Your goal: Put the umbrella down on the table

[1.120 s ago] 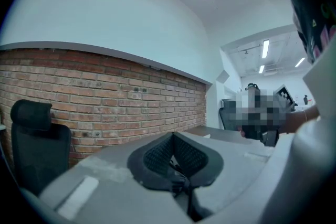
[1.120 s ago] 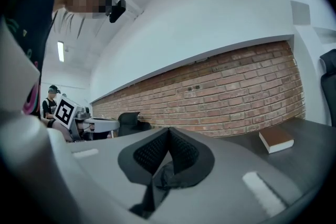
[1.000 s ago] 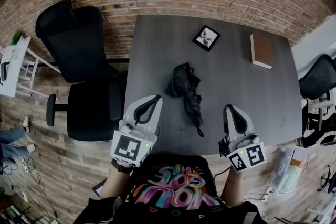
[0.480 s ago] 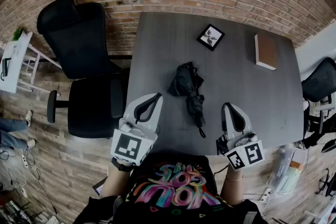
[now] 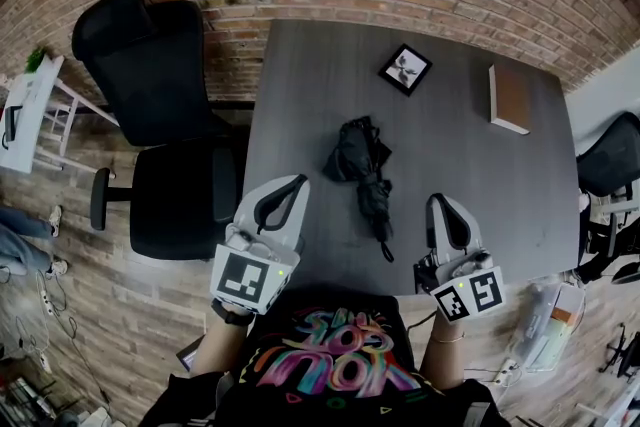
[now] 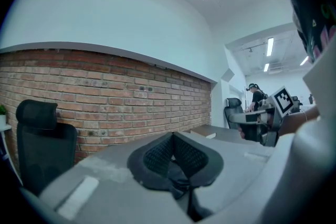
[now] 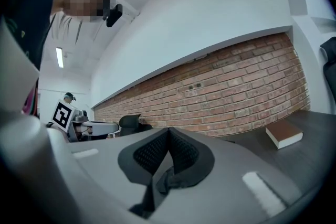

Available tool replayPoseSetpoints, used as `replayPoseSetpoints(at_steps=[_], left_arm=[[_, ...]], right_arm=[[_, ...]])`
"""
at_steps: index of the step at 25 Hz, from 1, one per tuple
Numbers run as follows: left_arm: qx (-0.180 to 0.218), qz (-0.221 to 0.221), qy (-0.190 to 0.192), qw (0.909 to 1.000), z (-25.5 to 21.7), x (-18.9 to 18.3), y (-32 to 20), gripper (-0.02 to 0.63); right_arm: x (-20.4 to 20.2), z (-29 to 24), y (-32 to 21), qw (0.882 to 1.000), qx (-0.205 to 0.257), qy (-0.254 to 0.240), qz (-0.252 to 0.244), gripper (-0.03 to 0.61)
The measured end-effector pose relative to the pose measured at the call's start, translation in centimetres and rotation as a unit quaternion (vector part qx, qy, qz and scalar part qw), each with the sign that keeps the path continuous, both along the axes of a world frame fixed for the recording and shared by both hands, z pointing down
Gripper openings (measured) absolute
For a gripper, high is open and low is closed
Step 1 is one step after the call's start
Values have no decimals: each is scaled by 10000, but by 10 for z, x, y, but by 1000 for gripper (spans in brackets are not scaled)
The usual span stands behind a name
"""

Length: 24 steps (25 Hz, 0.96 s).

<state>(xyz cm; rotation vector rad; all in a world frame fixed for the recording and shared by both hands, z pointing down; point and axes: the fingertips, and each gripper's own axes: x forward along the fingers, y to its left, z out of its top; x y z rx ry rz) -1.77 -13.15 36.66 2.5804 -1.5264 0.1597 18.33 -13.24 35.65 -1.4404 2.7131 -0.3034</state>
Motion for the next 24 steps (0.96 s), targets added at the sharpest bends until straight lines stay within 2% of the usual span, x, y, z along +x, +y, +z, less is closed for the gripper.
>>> replayPoseSetpoints(at_steps=[24], left_arm=[[-13, -30, 3, 10000, 1, -3, 0, 0]], right_arm=[[2, 9, -3, 9997, -206, 39, 90, -2]])
